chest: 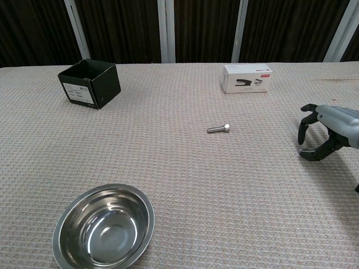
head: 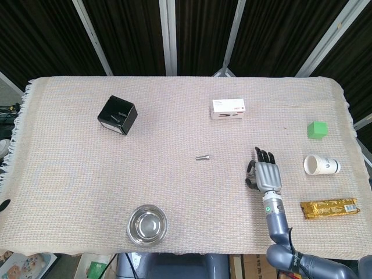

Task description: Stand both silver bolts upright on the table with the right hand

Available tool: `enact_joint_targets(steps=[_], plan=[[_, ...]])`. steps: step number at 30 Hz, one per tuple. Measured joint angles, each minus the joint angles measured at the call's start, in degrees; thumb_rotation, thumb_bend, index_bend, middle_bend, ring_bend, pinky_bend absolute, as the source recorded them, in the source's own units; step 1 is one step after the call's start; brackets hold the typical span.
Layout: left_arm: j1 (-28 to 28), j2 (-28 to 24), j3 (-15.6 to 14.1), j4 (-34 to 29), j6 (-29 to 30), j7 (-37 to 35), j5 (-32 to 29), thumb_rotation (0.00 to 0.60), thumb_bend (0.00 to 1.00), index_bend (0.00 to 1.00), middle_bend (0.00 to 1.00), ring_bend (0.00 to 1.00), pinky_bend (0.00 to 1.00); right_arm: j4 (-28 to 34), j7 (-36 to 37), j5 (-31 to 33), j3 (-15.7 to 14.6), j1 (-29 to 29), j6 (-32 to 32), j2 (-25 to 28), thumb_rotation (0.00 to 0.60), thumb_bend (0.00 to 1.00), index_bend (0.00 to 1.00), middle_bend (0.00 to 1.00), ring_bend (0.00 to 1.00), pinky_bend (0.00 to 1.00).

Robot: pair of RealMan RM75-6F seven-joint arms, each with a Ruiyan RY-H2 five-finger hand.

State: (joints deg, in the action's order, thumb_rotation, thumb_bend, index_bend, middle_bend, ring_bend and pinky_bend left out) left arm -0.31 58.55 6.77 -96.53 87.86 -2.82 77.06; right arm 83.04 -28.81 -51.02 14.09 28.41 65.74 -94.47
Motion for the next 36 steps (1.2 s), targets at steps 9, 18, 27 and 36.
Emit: enact_joint_targets(steps=[9,18,27,36], plan=[[-0.02,0.06,-0.01,-0.04,-0.01,0.22,-0.01,0.600,0.07,0.20,0.13,0.02,0.03,-0.90,0.07,1.25,-0.01,0.25,-0.57,-0.05,0.600,0.32,0.55,0.03,0.05,0.01],[-0.02,0.09,-0.04,-0.09,0.02,0.36,0.02,0.600,0.07,0.20,0.13,0.02,0.03,-0.48,-0.47,1.78,-0.05,0.53,-0.44,0.34,0.600,0.32,0.56,0.03,0.05,0.01],[-0.01,0.10,-0.06,-0.13,0.02,0.48,0.01,0.600,0.07,0.20,0.13,0.02,0.03,-0.30,-1.06,2.99,-0.08,0.79,-0.70,0.62,0.600,0.32,0.56,0.03,0.05,0.01],[0.00,0.11,-0.07,-0.17,0.07,0.57,0.02,0.600,0.07,0.20,0.13,0.02,0.03,-0.09,-1.76,3.93,-0.34,1.16,-1.02,0.75,0.600,0.32,0.57,0.03,0.05,0.01]])
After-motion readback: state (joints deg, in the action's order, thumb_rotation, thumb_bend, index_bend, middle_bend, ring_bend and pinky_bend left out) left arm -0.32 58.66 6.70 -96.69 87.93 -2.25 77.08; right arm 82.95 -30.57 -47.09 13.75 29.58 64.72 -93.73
